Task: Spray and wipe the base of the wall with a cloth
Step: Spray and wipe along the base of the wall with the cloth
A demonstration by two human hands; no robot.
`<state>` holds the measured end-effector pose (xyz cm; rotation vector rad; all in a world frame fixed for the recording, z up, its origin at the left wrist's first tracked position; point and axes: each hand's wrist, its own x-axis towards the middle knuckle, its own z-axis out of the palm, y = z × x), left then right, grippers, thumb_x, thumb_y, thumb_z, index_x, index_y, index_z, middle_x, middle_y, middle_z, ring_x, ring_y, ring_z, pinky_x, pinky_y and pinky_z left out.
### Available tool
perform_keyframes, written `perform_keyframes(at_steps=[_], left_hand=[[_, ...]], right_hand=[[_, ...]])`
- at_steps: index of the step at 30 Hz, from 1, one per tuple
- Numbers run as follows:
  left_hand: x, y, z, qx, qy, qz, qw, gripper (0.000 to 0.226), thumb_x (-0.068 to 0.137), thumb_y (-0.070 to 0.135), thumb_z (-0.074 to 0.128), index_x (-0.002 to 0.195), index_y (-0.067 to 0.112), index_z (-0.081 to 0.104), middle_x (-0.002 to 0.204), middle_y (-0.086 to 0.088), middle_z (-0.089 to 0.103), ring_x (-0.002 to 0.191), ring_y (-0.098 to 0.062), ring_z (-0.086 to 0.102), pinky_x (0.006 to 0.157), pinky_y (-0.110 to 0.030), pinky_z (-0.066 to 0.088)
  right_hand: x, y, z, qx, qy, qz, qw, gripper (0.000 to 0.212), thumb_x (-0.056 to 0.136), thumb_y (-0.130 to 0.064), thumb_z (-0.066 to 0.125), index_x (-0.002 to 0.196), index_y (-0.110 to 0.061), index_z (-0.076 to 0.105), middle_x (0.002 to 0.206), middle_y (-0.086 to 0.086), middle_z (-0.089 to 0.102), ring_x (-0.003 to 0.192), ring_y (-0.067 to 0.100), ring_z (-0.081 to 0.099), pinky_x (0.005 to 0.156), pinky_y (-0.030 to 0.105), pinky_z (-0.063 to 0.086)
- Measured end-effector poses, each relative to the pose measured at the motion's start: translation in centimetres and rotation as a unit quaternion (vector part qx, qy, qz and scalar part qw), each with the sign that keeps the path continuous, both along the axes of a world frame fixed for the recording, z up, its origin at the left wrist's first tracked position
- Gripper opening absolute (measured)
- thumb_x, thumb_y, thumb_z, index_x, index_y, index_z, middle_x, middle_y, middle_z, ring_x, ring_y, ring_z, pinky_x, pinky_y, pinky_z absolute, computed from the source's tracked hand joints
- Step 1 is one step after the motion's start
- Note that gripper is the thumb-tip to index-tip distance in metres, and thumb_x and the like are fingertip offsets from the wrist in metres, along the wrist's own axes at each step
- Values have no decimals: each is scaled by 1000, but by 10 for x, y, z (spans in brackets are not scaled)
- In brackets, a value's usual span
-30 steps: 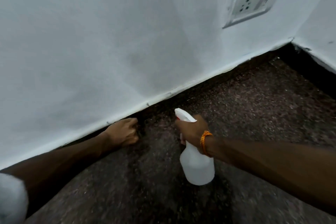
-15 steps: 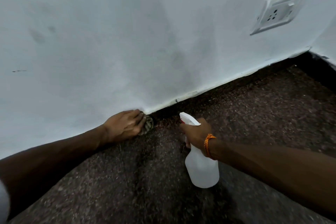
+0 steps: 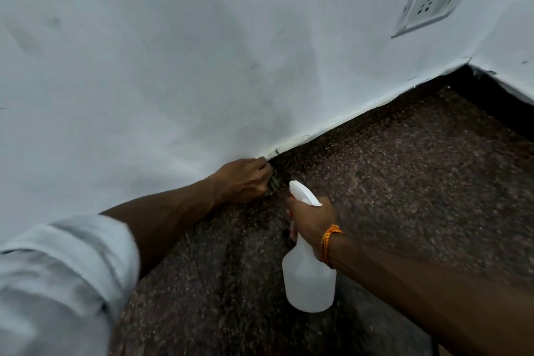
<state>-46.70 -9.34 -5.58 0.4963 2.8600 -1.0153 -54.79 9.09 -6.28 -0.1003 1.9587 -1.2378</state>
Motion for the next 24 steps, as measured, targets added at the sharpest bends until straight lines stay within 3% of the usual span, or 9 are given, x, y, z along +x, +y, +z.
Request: perform_keyframes(at_steps=[2, 4, 7, 10, 14, 17, 21, 24], left_hand=[[-12, 2, -2, 1, -8, 1, 1000, 26, 90, 11, 48, 81, 10, 72, 81, -6, 63, 75, -24, 56, 64, -33, 45], [-8, -1, -4, 12, -11, 2, 1000, 27, 92, 10, 46, 84, 10, 72, 85, -7, 64, 79, -25, 56, 66, -33, 46], [29, -12, -6, 38, -12, 12, 999, 38, 92, 5, 33, 100, 3, 70, 95, -11, 66, 89, -29, 59, 72, -37, 52], [70, -16, -6, 29, -36, 23, 999, 43, 87, 6, 33, 93, 3, 75, 89, -11, 70, 85, -27, 65, 70, -34, 55], [49, -15, -4, -25, -48, -18, 998, 37, 89, 7, 37, 97, 5, 73, 91, -9, 68, 84, -27, 59, 75, -34, 49], [11, -9, 2, -29, -26, -28, 999, 26, 90, 17, 49, 83, 11, 73, 82, -5, 67, 77, -24, 58, 72, -34, 35], [5, -4, 2, -13, -50, 5, 999, 21, 88, 12, 56, 74, 12, 71, 77, -5, 65, 74, -25, 56, 69, -34, 41], [36, -17, -10, -45, -166, -13, 985, 18, 80, 15, 57, 66, 17, 68, 74, -3, 67, 73, -25, 60, 75, -32, 48]], right_hand=[[-1, 5, -1, 6, -1, -13, 1000, 19, 84, -15, 68, 74, 2, 66, 51, 16, 60, 39, 23, 54, 49, 34, 51], [-1, 9, -1, 8, -10, -21, 1000, 18, 86, -13, 67, 88, 5, 65, 51, 15, 59, 37, 21, 53, 46, 32, 49], [-4, 13, -6, 11, -21, -23, 999, 37, 89, -16, 69, 117, 8, 61, 60, 16, 62, 36, 17, 54, 42, 27, 48], [-5, 10, -14, 10, -19, -15, 1000, 43, 90, -17, 69, 124, 8, 59, 64, 15, 64, 39, 17, 57, 44, 27, 49], [0, -5, -14, -3, -24, -26, 999, 33, 88, -16, 68, 109, 9, 63, 61, 17, 64, 45, 24, 58, 51, 33, 51], [0, -16, -11, -18, -34, -49, 998, 33, 81, -20, 67, 101, 6, 66, 51, 15, 63, 43, 26, 58, 50, 32, 50], [-3, -22, -7, -24, -29, -61, 997, 28, 84, -20, 67, 94, 6, 67, 51, 15, 62, 43, 26, 58, 53, 34, 52], [-5, -23, -2, -21, -11, -54, 998, 24, 85, -19, 67, 91, 5, 68, 52, 14, 62, 43, 25, 57, 53, 34, 52]])
